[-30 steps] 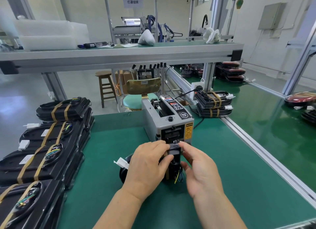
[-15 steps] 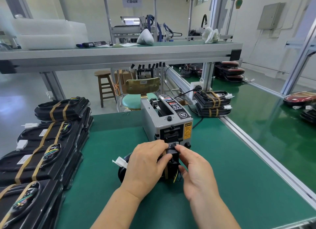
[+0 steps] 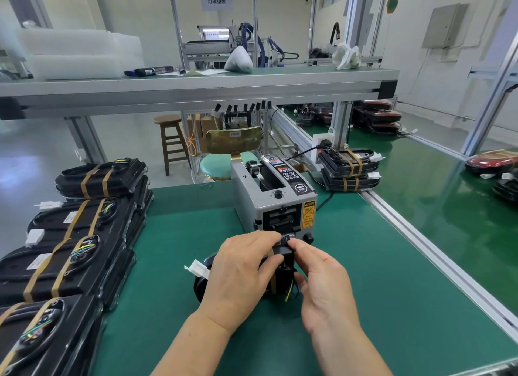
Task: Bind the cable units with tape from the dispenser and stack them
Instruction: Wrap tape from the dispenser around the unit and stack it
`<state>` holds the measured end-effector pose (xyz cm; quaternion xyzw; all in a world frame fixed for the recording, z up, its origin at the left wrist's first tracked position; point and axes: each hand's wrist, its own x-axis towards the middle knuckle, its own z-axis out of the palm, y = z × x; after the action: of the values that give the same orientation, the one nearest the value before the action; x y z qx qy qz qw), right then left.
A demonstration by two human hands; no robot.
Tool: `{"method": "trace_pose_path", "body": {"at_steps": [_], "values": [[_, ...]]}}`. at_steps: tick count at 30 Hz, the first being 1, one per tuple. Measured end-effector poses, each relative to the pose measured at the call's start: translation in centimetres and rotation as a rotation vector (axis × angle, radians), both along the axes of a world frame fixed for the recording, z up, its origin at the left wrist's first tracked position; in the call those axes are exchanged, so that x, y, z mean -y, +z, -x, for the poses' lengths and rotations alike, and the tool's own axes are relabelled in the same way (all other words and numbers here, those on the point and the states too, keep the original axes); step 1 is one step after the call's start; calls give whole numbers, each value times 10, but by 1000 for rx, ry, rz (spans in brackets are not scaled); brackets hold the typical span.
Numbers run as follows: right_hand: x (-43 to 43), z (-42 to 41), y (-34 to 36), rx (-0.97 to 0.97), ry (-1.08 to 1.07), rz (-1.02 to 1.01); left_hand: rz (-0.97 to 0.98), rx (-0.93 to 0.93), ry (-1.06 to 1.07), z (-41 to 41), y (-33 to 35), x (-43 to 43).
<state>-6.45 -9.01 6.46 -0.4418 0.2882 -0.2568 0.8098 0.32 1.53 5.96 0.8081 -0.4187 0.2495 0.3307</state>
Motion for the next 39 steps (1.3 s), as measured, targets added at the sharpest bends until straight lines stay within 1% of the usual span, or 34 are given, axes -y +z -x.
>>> {"method": "trace_pose_path", "body": {"at_steps": [9, 15, 22, 27, 33, 39], "values": [[-2, 0, -1, 6, -17, 11, 32, 65, -16, -2, -5, 0], [-3, 1, 0, 16, -7, 30, -20, 98, 11, -4, -6, 0], [-1, 0, -4, 25, -9, 64, -56, 107, -8, -3, -3, -1], [0, -1, -7, 22, -59, 177, -104, 77, -12, -2, -2, -2], [3, 0, -11, 23, -94, 341, -114, 59, -14, 1, 1, -2], [7, -2, -20, -14, -160, 400, -110, 62, -9, 1, 2, -2]]}}
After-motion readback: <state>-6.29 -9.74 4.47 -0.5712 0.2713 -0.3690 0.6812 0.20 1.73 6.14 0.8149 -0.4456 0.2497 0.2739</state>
